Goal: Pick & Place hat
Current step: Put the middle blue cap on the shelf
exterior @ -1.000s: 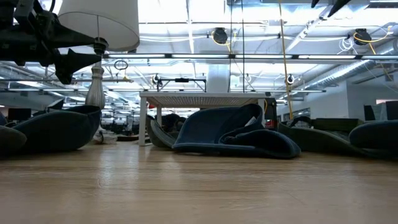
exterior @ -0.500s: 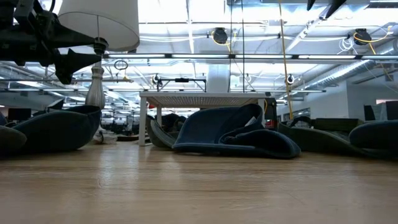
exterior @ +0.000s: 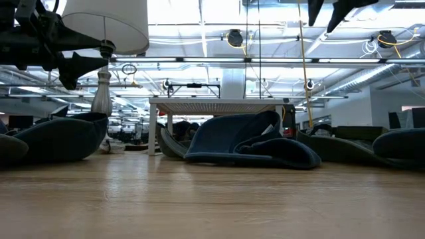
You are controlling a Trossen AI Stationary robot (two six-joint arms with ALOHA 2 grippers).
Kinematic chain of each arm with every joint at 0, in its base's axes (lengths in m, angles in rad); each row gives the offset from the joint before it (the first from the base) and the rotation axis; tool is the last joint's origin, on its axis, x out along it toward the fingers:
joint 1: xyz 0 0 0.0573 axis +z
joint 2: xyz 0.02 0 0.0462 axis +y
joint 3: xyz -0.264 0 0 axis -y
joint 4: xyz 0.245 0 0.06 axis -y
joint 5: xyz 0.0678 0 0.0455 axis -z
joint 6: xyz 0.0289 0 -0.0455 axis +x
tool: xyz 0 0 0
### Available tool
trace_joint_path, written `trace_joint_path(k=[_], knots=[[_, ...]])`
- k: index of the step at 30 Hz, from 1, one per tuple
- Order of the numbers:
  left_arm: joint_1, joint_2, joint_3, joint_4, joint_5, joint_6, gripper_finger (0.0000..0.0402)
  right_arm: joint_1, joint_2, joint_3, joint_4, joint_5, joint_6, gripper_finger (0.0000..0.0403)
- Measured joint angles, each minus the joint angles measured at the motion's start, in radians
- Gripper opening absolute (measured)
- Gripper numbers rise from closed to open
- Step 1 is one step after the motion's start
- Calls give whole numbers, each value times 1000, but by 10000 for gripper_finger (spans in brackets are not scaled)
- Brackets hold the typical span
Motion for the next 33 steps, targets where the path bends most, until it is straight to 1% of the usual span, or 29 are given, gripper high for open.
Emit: trace_joint_path(k=[8,13,17,21,24,27,33], knots=[[0,0,0,0,0,0,239,55,90,-13,4,3,-66,210],[0,0,0,0,0,0,239,87,113,-95,26,0,-56,210],[0,0,0,0,0,0,239,116,112,-174,113,0,9,210],[0,0,0,0,0,0,239,146,112,-251,222,-5,86,210],[0,0,0,0,0,0,239,160,112,-320,346,-27,136,210],[0,0,0,0,0,0,239,172,112,-397,497,-37,173,210],[0,0,0,0,0,0,239,192,112,-571,842,-127,232,210]])
